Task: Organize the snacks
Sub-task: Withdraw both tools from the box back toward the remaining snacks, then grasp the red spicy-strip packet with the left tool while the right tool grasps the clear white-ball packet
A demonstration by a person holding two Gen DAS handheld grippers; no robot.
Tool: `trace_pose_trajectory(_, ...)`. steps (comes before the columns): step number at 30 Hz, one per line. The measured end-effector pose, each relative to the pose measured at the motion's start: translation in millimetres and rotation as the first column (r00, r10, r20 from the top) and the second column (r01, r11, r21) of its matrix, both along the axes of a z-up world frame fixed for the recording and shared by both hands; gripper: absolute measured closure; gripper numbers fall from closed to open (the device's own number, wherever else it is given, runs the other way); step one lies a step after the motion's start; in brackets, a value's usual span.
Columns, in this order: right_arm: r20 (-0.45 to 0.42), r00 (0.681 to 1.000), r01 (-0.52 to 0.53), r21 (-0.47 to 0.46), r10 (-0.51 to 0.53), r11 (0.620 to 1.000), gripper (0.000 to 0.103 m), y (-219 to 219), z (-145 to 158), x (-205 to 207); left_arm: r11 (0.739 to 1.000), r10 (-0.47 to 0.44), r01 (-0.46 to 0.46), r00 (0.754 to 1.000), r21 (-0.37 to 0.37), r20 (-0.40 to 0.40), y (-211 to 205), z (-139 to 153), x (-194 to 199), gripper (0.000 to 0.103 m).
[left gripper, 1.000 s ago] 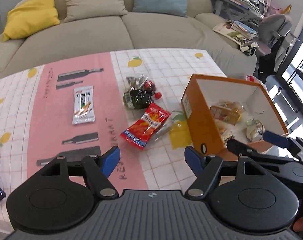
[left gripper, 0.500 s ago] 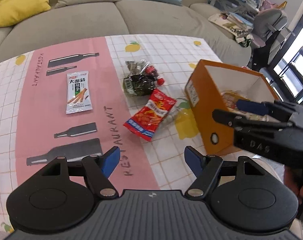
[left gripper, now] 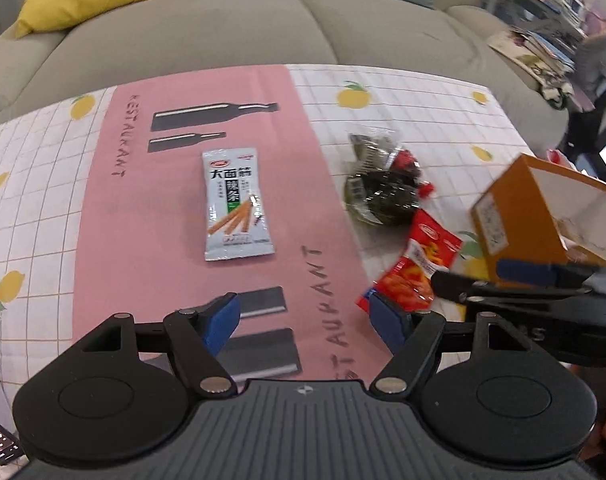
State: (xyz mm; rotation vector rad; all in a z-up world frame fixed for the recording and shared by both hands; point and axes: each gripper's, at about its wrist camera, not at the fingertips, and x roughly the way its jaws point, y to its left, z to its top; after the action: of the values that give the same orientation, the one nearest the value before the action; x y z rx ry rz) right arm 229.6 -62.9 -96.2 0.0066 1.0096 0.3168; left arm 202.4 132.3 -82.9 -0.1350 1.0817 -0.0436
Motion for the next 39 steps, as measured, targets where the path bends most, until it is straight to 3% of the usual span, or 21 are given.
trace_pose_trajectory(5, -0.109, 0.99, 0.084, -0.024, -0.086, 0.996, 0.029, 7, -35, 26, 1.0, -0.003, 0.002, 1.0, -0.023, -0.025, 5, -16, 11, 0.017)
trace_pose_trajectory(13, -0.161, 0.984, 0.076, 0.004, -0.074, 0.997, 0.038, 7, -62, 41, 1.0, -0.014, 0.013, 0.998, -0.029, -0.056, 7, -35, 18, 0.017)
trace_pose_trajectory(15, -0.13, 0.99, 0.059, -0.001, -0.059, 0.998, 0.048, 12, -63, 40, 0.999, -0.013, 0.012, 0.998, -0.032, -0.054, 8, -36, 17, 0.017)
trace_pose_trajectory(17, -0.101, 0.995, 0.013, -0.019, -0.015, 1.0, 0.076, 19, -62, 38, 0.999, -0.013, 0.011, 0.998, -0.036, -0.061, 9, -37, 16, 0.02)
trace_pose_trajectory(20, -0.116, 0.992, -0.044, 0.046, 0.049, 0.998, 0.091, 24, -63, 38, 0.999, -0.014, 0.011, 0.998, -0.036, -0.067, 10, -38, 14, 0.021)
trace_pose_trajectory(22, -0.155, 0.983, -0.08, 0.096, 0.095, 0.992, 0.094, 30, -67, 39, 0.999, -0.009, 0.006, 0.997, -0.039, -0.072, 12, -39, 12, 0.024)
trace_pose_trajectory(28, -0.203, 0.962, -0.146, 0.173, 0.181, 0.974, 0.093, 39, -72, 34, 0.999, 0.004, -0.009, 0.995, -0.051, -0.099, 19, -41, 6, 0.025)
trace_pose_trajectory(31, -0.174, 0.965, -0.17, 0.16, 0.197, 0.972, 0.081, 38, -62, 29, 0.998, -0.002, -0.003, 0.995, -0.059, -0.098, 18, -40, 4, 0.021)
trace_pose_trajectory(33, -0.118, 0.976, -0.171, 0.118, 0.185, 0.978, 0.072, 32, -49, 23, 0.997, -0.001, -0.006, 0.996, -0.074, -0.09, 16, -39, 3, 0.017)
trace_pose_trajectory(39, -0.037, 0.998, -0.042, 0.015, 0.043, 0.999, 0.067, 8, -30, 13, 0.991, -0.048, 0.036, 0.995, -0.128, -0.088, -6, -49, 11, 0.014)
